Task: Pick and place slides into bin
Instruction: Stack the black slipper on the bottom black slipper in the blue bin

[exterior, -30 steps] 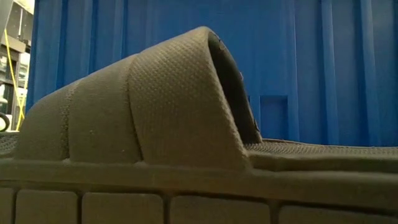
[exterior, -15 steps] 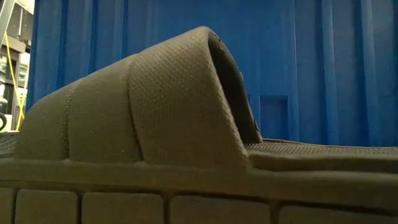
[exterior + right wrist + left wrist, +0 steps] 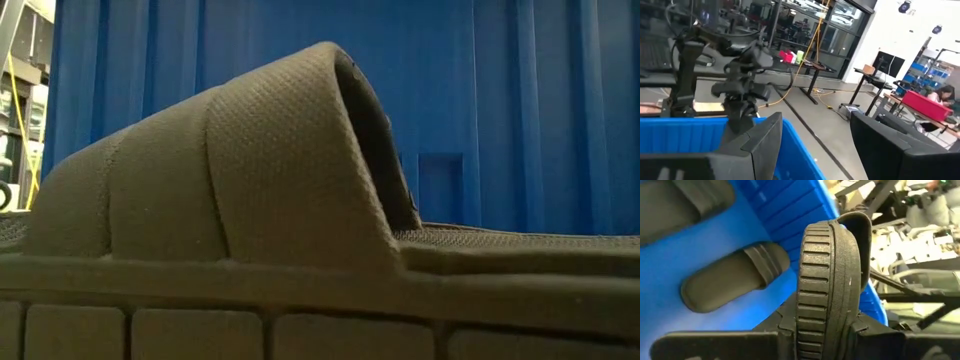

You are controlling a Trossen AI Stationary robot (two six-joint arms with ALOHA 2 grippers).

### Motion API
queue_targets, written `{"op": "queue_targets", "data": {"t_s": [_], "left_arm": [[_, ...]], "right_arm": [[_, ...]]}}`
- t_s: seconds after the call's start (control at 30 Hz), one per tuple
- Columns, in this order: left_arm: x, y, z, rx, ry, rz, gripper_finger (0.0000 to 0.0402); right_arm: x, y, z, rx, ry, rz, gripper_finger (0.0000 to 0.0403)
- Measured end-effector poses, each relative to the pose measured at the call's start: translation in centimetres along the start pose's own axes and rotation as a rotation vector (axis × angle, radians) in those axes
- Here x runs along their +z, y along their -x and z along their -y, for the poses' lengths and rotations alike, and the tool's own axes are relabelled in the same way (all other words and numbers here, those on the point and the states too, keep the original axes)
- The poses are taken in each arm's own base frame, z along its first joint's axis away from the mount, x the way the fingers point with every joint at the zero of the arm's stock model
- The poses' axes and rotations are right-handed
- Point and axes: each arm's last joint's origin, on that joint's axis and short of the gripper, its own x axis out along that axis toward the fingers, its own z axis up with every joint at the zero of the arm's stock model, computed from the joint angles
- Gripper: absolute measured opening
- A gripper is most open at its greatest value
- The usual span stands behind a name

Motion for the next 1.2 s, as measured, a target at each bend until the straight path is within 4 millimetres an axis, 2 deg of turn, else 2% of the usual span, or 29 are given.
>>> {"op": "queue_targets", "data": {"t_s": [0.23,0.57,0.97,1.2], "left_arm": [[-0.5,-0.8,-0.6,0.046,0.097,-0.002,0.0058],[-0.7,-4.4,-1.3,0.029,0.196,-0.094,0.0057],[-0.6,-4.4,-1.8,0.066,0.274,-0.09,0.0057],[-0.9,-5.7,-2.1,0.058,0.347,-0.151,0.0057]], "right_arm": [[-0.2,0.1,0.9,0.001,-0.092,0.005,0.0225],[0.1,-0.6,-0.6,0.004,-0.063,-0.008,0.0225],[0.1,-1.0,-1.0,0.022,-0.075,-0.013,0.0225],[0.1,-1.0,-1.1,0.024,-0.071,-0.014,0.0224]]}}
